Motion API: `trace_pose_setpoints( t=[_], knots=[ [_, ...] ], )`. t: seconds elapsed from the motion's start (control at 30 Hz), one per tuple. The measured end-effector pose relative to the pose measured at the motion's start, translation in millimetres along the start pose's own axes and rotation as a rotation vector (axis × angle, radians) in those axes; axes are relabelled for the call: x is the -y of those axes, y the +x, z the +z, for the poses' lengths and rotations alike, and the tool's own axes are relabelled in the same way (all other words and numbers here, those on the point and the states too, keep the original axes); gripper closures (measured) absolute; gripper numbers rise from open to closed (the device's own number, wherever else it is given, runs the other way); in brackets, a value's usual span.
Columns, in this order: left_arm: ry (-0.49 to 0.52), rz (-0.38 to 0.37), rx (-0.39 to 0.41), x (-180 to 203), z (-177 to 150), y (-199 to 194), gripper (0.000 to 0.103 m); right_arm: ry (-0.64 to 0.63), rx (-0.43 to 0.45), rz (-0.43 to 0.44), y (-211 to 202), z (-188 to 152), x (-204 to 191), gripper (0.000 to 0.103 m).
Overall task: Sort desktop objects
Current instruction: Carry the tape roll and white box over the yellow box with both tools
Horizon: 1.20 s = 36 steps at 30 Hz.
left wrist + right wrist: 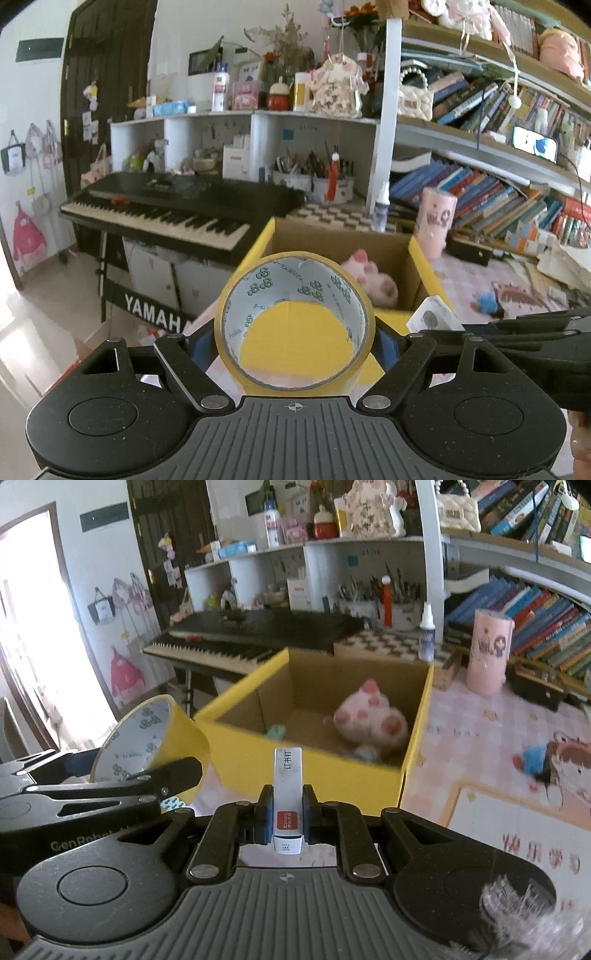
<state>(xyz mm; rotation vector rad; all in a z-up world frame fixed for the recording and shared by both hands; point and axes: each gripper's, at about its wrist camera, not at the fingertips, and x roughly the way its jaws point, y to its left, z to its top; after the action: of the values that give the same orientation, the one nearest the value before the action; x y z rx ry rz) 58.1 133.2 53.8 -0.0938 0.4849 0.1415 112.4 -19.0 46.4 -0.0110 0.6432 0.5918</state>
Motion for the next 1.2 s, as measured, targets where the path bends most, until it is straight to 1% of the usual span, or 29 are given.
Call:
trace_pose_setpoints(
  t=[0.27, 0.57, 0.73, 0.93, 1.03, 1.2],
  knots=[
    [0.002, 0.020, 0.024, 12.6, 27.5, 33.5, 0.020, -0.008, 0.031, 0.017, 21.8, 35.2, 28.2, 0.089],
    [0.004, 0.050, -0.010, 27.1, 41.2, 76.8, 0.020, -0.019, 0.016, 0.017, 54.4, 58.0, 63.6, 0.089],
    [0.007, 0.066, -0.051, 33.1, 43.7, 104.0, 0.020, -0.036, -0.002, 0.020, 73.9, 67.0, 78.5, 0.089],
    [0.015, 0.068, -0.111, 39.9, 42.8, 132.0, 0.020, -0.040, -0.013, 0.020, 95.1, 78.4, 96.0, 0.089],
    [0.025, 0.063, -0.147, 45.1, 41.3, 146.0, 0.020, -0.041, -0.027, 0.028, 104.8, 82.2, 102.9, 0.089],
    [0.010, 0.051, -0.226, 47.8, 36.9, 168.3, 0.020, -0.060, -0.062, 0.052, 119.9, 85.6, 109.0, 0.089]
  ],
)
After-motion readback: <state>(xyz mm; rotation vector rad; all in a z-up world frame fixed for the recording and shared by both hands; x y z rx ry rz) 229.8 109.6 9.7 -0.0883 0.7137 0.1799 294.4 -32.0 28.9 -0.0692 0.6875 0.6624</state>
